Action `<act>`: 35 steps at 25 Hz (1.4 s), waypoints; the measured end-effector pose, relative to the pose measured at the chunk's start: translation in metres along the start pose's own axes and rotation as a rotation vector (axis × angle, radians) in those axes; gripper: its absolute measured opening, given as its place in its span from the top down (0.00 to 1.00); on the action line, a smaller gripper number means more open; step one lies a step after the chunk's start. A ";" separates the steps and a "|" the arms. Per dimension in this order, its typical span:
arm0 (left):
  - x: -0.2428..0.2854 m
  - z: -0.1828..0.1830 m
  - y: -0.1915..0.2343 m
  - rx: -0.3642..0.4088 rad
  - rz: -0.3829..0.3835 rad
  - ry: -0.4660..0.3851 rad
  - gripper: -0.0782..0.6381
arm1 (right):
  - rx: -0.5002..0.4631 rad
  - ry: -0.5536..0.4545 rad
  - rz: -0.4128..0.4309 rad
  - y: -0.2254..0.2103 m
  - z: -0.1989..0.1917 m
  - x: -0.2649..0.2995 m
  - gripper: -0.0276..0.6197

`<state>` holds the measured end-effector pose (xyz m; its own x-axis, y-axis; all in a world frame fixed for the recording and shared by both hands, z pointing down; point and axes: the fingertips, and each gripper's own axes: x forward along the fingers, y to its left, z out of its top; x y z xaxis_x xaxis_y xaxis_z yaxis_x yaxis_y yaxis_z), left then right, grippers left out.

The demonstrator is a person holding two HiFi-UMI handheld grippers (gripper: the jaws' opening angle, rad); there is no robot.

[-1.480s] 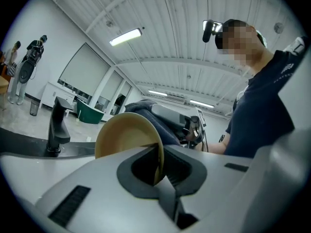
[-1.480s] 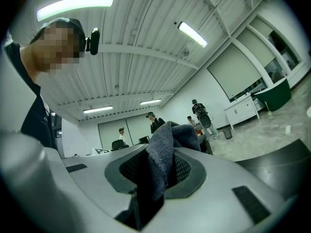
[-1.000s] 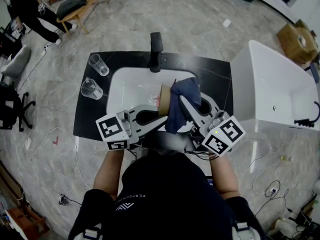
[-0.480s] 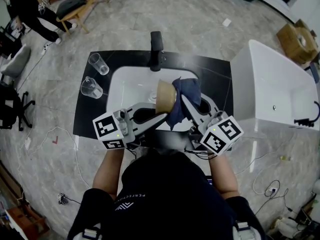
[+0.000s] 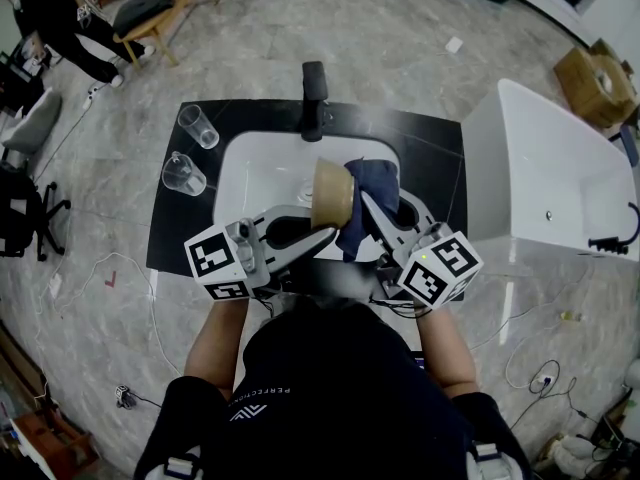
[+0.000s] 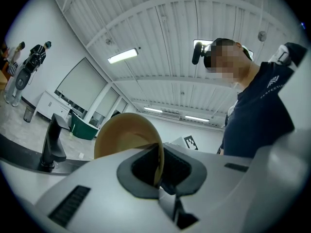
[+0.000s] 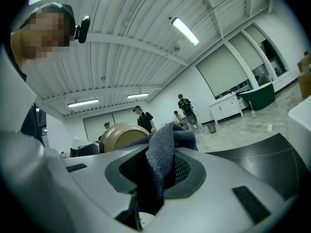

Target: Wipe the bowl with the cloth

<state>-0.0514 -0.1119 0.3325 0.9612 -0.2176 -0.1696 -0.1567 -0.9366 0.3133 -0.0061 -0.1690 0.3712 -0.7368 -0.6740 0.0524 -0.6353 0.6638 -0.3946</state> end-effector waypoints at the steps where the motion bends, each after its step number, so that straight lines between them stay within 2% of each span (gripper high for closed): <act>1: 0.000 0.001 -0.001 0.000 0.000 -0.007 0.87 | 0.003 0.006 -0.002 -0.001 -0.002 0.000 0.81; 12: 0.001 0.011 -0.005 0.014 -0.008 -0.036 0.87 | 0.035 0.046 -0.017 -0.010 -0.016 -0.006 0.81; 23: -0.002 0.014 0.003 0.029 0.042 -0.046 0.87 | 0.030 0.086 -0.025 -0.010 -0.027 -0.004 0.81; 27: -0.004 0.015 0.008 0.034 0.080 -0.047 0.87 | 0.037 0.097 -0.024 -0.009 -0.032 -0.003 0.81; 35: -0.007 0.006 0.026 0.043 0.215 -0.024 0.87 | 0.040 0.100 -0.011 -0.007 -0.034 -0.005 0.81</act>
<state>-0.0640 -0.1365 0.3365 0.8991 -0.4193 -0.1261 -0.3672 -0.8789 0.3045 -0.0063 -0.1594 0.4051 -0.7506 -0.6441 0.1474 -0.6351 0.6417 -0.4300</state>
